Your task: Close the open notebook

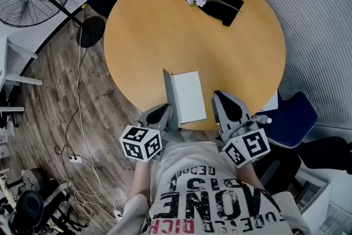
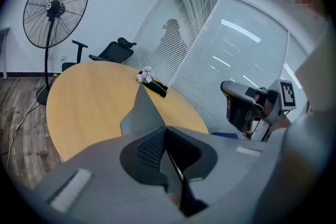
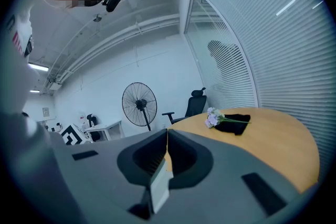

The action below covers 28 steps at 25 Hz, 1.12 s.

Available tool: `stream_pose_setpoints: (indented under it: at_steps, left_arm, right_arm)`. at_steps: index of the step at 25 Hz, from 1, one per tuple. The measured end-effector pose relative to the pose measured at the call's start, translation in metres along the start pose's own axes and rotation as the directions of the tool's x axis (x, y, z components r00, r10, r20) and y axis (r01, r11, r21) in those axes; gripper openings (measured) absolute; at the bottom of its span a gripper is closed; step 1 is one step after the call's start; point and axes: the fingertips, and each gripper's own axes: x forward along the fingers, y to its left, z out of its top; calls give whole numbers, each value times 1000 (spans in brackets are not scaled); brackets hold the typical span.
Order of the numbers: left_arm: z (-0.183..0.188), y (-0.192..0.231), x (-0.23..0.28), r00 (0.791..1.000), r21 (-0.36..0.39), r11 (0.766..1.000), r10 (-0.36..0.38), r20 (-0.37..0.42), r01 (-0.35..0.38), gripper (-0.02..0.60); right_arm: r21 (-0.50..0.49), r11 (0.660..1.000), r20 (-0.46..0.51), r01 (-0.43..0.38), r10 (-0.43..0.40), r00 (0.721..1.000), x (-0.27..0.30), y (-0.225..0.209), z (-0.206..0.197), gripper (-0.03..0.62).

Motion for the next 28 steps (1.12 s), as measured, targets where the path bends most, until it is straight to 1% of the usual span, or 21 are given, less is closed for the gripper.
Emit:
stream_pose_setpoints:
  at_steps: [14,28]
  left_arm:
    - [-2,-11,10,1000,19,1000,-21,-10,21,19]
    - [-8,-26,28,999,28,999,-33,-11,33,18]
  right_arm:
    - [1,1000,6,24,-24,1000,-8,-2,0,12]
    - [-3,1000,8,20,-20,1000,-14,-1,-1,12]
